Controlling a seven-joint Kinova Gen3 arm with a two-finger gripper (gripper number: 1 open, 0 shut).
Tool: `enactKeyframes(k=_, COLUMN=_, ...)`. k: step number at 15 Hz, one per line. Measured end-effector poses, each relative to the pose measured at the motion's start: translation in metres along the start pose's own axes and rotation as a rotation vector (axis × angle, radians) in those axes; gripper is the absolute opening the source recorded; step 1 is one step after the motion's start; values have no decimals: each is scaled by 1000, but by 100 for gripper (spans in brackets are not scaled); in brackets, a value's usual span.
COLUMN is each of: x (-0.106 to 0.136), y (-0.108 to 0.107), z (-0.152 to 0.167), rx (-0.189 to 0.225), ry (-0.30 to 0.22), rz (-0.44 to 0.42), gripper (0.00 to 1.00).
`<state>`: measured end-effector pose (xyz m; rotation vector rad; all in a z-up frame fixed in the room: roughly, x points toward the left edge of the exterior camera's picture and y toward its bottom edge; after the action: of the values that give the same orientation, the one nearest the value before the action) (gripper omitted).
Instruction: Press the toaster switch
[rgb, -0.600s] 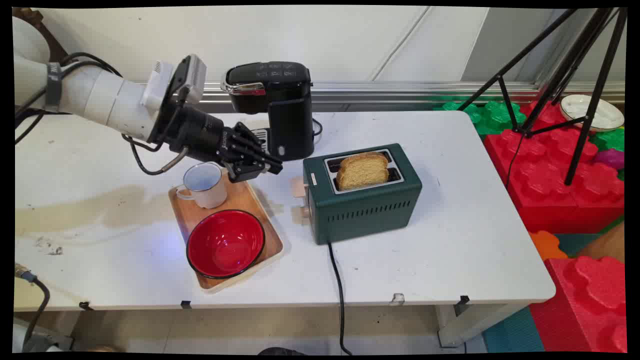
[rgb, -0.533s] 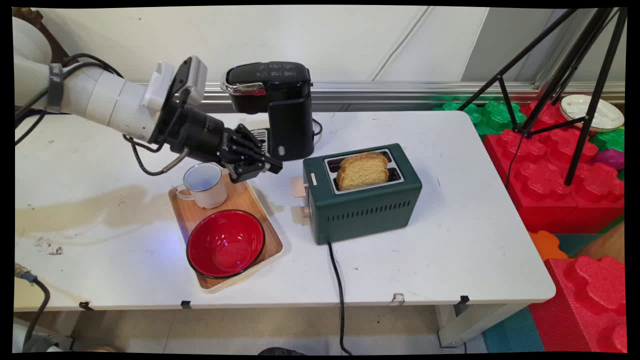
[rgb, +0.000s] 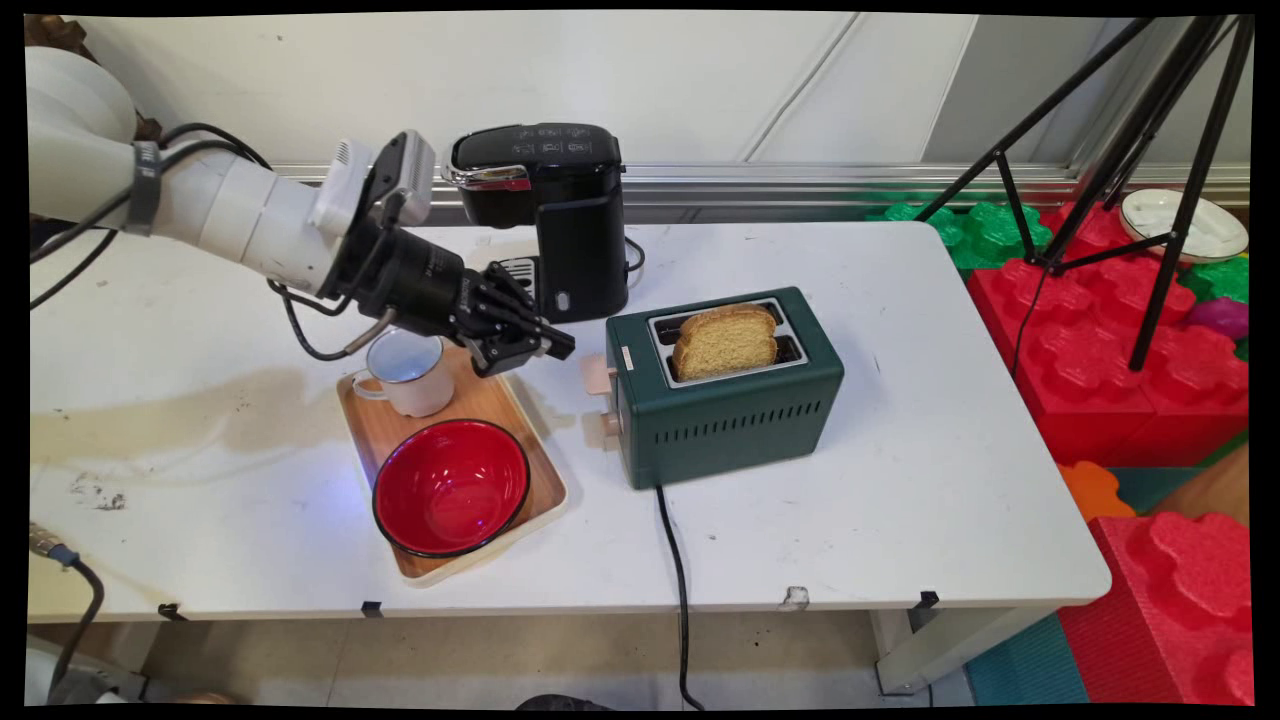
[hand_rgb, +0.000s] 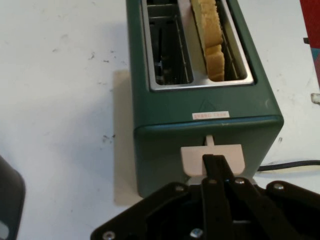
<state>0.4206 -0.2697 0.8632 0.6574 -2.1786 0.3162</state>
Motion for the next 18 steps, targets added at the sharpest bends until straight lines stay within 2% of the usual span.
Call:
enactKeyframes(k=11, x=-3, y=4, z=29, rx=-6, ry=-6, rz=1, gripper=0)
enactKeyframes(k=18, x=-16, y=2, z=47, rx=-6, ry=-35, rz=2, gripper=0)
